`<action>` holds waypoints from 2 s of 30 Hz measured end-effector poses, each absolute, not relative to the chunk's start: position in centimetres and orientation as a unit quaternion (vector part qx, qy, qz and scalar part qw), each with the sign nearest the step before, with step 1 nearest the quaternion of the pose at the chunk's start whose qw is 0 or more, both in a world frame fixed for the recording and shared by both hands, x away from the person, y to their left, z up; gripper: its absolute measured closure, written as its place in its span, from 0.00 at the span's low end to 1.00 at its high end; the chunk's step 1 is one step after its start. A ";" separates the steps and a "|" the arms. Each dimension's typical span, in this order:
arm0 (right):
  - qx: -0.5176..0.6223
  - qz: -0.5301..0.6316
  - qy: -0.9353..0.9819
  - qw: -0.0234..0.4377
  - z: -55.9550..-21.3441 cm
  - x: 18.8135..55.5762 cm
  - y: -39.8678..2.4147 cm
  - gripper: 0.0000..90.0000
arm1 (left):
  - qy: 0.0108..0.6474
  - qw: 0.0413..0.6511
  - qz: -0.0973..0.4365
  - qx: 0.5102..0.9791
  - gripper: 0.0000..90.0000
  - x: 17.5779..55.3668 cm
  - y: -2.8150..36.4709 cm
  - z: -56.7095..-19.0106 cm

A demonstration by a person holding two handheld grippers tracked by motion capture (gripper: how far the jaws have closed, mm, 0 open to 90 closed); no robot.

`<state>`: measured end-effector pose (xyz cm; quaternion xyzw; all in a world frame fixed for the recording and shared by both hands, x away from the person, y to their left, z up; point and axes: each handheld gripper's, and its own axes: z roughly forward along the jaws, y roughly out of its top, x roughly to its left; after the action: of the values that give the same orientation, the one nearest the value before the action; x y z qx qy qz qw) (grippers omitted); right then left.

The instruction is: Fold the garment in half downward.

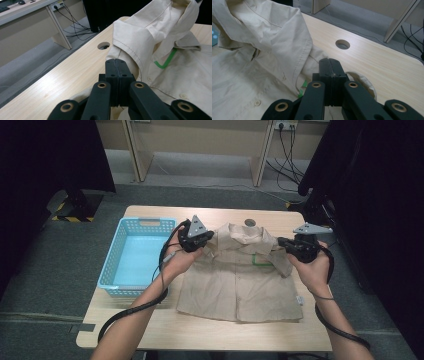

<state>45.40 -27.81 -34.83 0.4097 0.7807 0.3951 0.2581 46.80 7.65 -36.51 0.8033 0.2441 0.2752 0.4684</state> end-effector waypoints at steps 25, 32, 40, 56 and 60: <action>0.381 0.386 0.801 0.254 -38.2 38.5 -28.2 1.00 | 0.207 0.466 0.266 0.818 1.00 39.5 8.3 -40.6; 0.374 0.375 0.812 0.246 -39.1 37.1 -28.2 1.00 | 0.194 0.456 0.262 0.828 1.00 38.0 8.2 -41.5; 0.374 0.361 0.823 0.232 -40.7 36.4 -28.3 1.00 | 0.188 0.442 0.250 0.840 1.00 37.0 7.9 -43.1; 0.368 0.344 0.841 0.200 -42.7 34.0 -27.9 1.00 | 0.176 0.427 0.239 0.854 1.00 35.1 8.2 -44.3; 0.364 0.341 0.844 0.198 -42.8 33.7 -27.9 1.00 | 0.170 0.424 0.238 0.857 1.00 34.7 8.3 -44.2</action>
<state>33.70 -27.87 -42.75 0.3644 0.8435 0.3414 0.1977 34.74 8.27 -44.19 0.8570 0.1700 0.2383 0.4240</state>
